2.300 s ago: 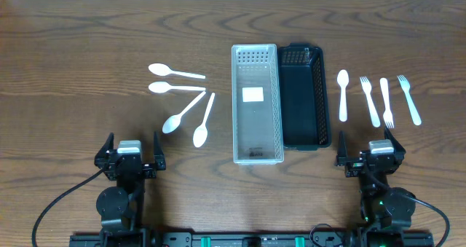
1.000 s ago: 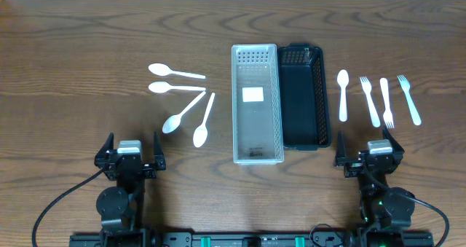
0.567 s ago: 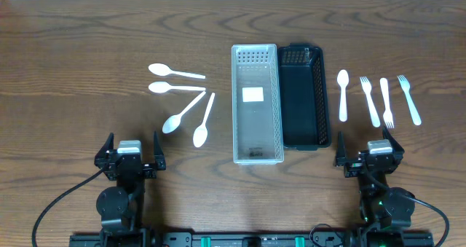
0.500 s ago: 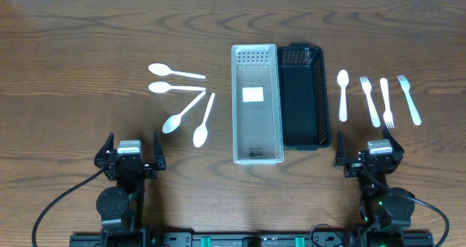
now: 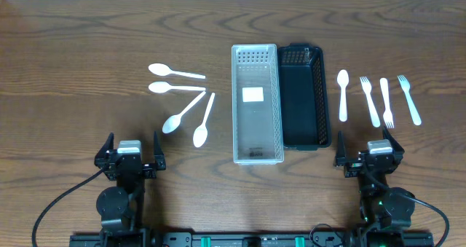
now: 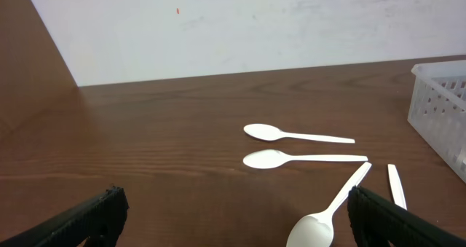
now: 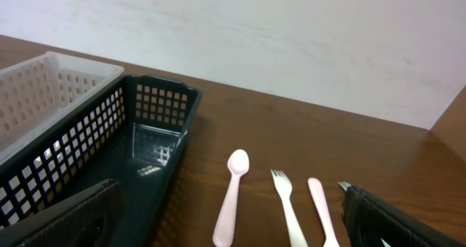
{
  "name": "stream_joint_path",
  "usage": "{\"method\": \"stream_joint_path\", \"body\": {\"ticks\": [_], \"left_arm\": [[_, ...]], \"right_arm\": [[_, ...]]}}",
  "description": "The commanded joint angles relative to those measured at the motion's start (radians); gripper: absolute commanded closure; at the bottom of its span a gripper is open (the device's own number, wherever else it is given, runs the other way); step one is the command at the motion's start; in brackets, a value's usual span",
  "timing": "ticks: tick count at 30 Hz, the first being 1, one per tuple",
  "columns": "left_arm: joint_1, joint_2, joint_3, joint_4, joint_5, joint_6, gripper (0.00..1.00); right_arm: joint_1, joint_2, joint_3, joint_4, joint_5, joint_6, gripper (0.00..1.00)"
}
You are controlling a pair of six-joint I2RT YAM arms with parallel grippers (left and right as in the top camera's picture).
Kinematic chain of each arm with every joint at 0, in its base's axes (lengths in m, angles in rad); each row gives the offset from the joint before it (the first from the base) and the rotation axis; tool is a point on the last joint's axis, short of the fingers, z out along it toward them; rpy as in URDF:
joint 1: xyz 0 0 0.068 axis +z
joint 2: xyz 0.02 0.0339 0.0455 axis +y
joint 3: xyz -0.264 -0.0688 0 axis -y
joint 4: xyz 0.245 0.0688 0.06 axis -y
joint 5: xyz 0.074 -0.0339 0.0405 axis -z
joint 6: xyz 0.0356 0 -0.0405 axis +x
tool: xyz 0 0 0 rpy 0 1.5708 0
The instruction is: Pack container
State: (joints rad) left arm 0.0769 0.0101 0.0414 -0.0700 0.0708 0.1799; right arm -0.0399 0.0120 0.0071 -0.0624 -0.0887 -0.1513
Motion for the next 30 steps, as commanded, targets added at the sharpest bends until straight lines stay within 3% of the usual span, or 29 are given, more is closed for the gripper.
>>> {"method": "stream_joint_path", "body": {"ticks": [1,10,20,25,30], "left_arm": [[0.005,-0.006,-0.029,-0.010,-0.004,-0.008,0.02],[0.005,-0.006,-0.029,-0.010,-0.004,-0.008,0.02],[0.005,-0.006,-0.029,-0.010,-0.004,-0.008,0.02],[0.005,-0.006,-0.029,-0.010,-0.004,-0.008,0.02],[0.005,-0.006,-0.029,-0.010,-0.004,-0.008,0.02]], "right_arm": [[0.010,-0.006,-0.002,-0.005,0.010,-0.014,0.01],[0.010,-0.006,-0.002,-0.002,0.006,-0.009,0.01],[0.008,-0.006,0.019,0.069,0.011,0.156,0.01],[-0.022,0.027,0.184,-0.029,0.103,0.141,0.01],[-0.083,0.212,0.479,-0.351,0.255,0.083,0.01]]}}
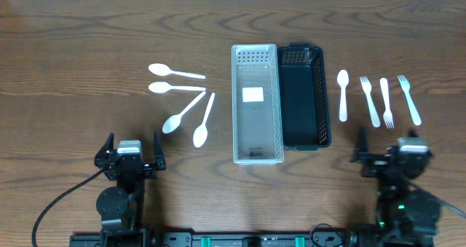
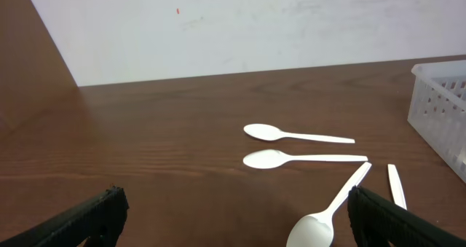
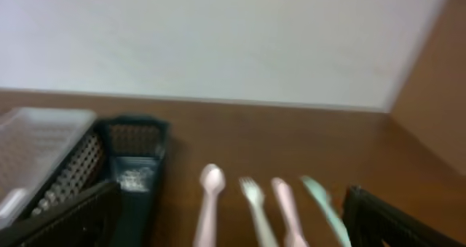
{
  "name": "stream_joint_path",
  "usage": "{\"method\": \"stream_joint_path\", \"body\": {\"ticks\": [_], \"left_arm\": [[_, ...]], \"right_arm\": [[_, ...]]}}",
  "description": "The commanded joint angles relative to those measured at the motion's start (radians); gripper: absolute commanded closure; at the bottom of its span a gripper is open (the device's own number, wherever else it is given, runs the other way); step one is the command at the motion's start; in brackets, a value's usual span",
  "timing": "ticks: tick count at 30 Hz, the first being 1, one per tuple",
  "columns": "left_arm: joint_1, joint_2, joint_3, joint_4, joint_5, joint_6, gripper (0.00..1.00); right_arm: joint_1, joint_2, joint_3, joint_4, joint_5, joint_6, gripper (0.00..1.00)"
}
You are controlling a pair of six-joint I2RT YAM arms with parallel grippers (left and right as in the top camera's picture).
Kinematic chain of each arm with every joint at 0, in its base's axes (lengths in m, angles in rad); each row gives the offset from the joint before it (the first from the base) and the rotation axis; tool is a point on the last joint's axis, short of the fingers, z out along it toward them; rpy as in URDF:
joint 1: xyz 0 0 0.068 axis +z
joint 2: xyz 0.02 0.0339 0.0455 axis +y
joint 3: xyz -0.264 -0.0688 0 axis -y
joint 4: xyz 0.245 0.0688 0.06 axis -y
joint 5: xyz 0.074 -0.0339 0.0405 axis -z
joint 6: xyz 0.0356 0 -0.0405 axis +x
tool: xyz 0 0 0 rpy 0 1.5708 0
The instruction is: Pack container
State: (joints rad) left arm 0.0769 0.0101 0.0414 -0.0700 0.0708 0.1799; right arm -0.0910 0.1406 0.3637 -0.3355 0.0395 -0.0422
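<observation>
A clear white basket (image 1: 256, 105) and a black basket (image 1: 304, 97) stand side by side mid-table, both empty apart from a label in the clear one. Several white spoons (image 1: 182, 101) lie fanned to their left, also in the left wrist view (image 2: 298, 136). One spoon (image 1: 343, 94) and three forks (image 1: 386, 101) lie in a row to the right; the right wrist view shows them blurred (image 3: 255, 203). My left gripper (image 1: 132, 143) stands open near the front edge, below the spoons (image 2: 234, 207). My right gripper (image 1: 393, 149) stands open below the forks (image 3: 231, 203).
Brown wooden table (image 1: 87, 36) with a white wall behind it (image 2: 255, 21). Cables run from both arm bases at the front edge. The black basket's end wall (image 3: 131, 141) shows at the left of the right wrist view.
My right gripper has shifted to the right, from below the spoon-side of the row to below the forks, and its view is blurred. The left arm and all utensils are unchanged.
</observation>
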Motion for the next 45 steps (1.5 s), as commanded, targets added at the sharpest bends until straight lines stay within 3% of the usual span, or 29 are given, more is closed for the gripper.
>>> {"method": "stream_joint_path", "body": {"ticks": [1,6,9,13,23,28,37,45], "left_arm": [[0.005,-0.006,-0.029,-0.010,-0.004,-0.008,0.02],[0.005,-0.006,-0.029,-0.010,-0.004,-0.008,0.02],[0.005,-0.006,-0.029,-0.010,-0.004,-0.008,0.02],[0.005,-0.006,-0.029,-0.010,-0.004,-0.008,0.02],[0.005,-0.006,-0.029,-0.010,-0.004,-0.008,0.02],[0.005,-0.006,-0.029,-0.010,-0.004,-0.008,0.02],[0.005,-0.006,-0.029,-0.010,-0.004,-0.008,0.02],[0.005,-0.006,-0.029,-0.010,-0.004,-0.008,0.02]], "right_arm": [[-0.052,0.153,0.193,-0.166,0.170,-0.026,0.01],[-0.178,0.502,0.454,-0.369,0.124,-0.111,0.01],[-0.240,0.689,0.589,-0.418,-0.031,-0.238,0.01],[-0.264,0.904,0.739,-0.440,-0.067,-0.250,0.01],[-0.255,1.240,0.768,-0.454,-0.130,-0.195,0.01],[-0.223,1.349,0.768,-0.438,-0.170,-0.089,0.01],[-0.106,1.458,0.768,-0.378,-0.235,-0.228,0.01],[-0.092,1.544,0.768,-0.297,-0.220,-0.129,0.01]]}}
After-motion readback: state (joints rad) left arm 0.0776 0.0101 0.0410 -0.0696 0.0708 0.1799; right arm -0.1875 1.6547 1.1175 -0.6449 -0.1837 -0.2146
